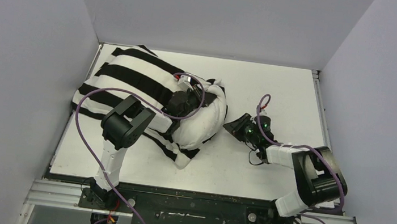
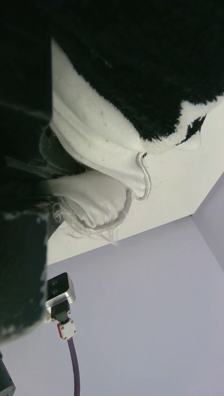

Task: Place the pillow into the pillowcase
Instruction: Stuff the pillow into the pillowcase.

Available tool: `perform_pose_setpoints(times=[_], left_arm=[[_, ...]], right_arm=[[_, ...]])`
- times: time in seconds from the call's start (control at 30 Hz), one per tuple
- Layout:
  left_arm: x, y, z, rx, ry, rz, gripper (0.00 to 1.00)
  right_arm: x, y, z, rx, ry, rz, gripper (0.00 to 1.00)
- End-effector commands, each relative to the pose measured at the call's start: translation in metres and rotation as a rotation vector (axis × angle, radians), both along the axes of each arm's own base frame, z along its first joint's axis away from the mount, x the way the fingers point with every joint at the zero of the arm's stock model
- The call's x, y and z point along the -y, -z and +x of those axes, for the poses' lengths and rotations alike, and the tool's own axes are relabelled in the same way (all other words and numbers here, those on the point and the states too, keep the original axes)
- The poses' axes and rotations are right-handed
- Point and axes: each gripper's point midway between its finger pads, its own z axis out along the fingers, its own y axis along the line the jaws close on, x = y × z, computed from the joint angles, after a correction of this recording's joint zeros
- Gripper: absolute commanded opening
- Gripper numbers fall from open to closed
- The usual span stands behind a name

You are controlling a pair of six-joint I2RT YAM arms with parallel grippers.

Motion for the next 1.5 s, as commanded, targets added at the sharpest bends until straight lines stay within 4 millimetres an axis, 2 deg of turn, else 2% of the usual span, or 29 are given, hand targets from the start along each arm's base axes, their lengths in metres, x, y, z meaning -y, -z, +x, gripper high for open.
perform_pose_setpoints(times=[0.0,0.1,0.27,0.33,0.47,0.53,0.57,0.67,0.73,0.77,0.83,0.87,0.9,0.93,1.03,1.07,1.13,1.33,1.47], left_arm=[[-0.074,0.168,-0.039,-0.441,-0.112,0.304,0.00],[-0.074,0.168,-0.040,-0.444,-0.111,0.287,0.00],[-0.073,0.163,-0.039,-0.435,-0.112,0.287,0.00],[-0.072,0.160,-0.038,-0.429,-0.111,0.283,0.00],[-0.071,0.157,-0.036,-0.424,-0.112,0.286,0.00],[-0.070,0.154,-0.035,-0.419,-0.115,0.279,0.00],[-0.069,0.153,-0.035,-0.417,-0.116,0.274,0.00],[-0.070,0.148,-0.033,-0.405,-0.121,0.283,0.00],[-0.073,0.146,-0.029,-0.388,-0.128,0.309,0.00],[-0.074,0.144,-0.027,-0.372,-0.125,0.337,0.00],[-0.078,0.145,-0.025,-0.359,-0.119,0.421,0.00],[-0.084,0.150,-0.026,-0.367,-0.124,0.492,0.00],[-0.088,0.147,-0.021,-0.351,-0.140,0.535,0.00],[-0.094,0.149,-0.022,-0.356,-0.151,0.582,0.00],[-0.102,0.143,-0.018,-0.333,-0.185,0.611,0.00],[-0.103,0.141,-0.017,-0.330,-0.189,0.629,0.00],[-0.105,0.141,-0.016,-0.323,-0.195,0.679,0.00],[-0.100,0.146,-0.017,-0.319,-0.211,0.728,0.00],[-0.096,0.152,-0.014,-0.339,-0.234,0.710,0.00]], right_arm=[[-0.033,-0.040,0.021,0.176,-0.041,0.141,0.23],[-0.048,-0.037,0.024,0.183,-0.088,0.196,0.23],[-0.063,-0.017,0.032,0.130,-0.092,0.174,0.23],[-0.067,-0.007,0.039,0.094,-0.083,0.127,0.24],[-0.073,0.010,0.047,0.050,-0.043,0.036,0.32],[-0.078,0.021,0.052,0.029,-0.046,-0.021,0.32],[-0.080,0.024,0.056,0.024,-0.042,-0.040,0.29],[-0.082,0.033,0.063,0.026,-0.065,-0.038,0.01],[-0.079,0.011,0.066,0.123,-0.095,0.032,0.00],[-0.076,-0.016,0.068,0.229,-0.118,0.096,0.00],[-0.068,-0.081,0.059,0.437,-0.185,0.241,0.00],[-0.064,-0.125,0.050,0.578,-0.236,0.326,0.00],[-0.063,-0.149,0.038,0.631,-0.293,0.375,0.00],[-0.062,-0.182,0.025,0.736,-0.348,0.419,0.00],[-0.063,-0.238,-0.016,0.930,-0.499,0.495,0.00],[-0.062,-0.251,-0.029,0.979,-0.537,0.539,0.00],[-0.066,-0.261,-0.042,0.956,-0.623,0.601,0.00],[-0.088,-0.309,-0.086,1.151,-0.871,0.540,0.00],[-0.106,-0.327,-0.145,1.271,-1.187,0.503,0.00]])
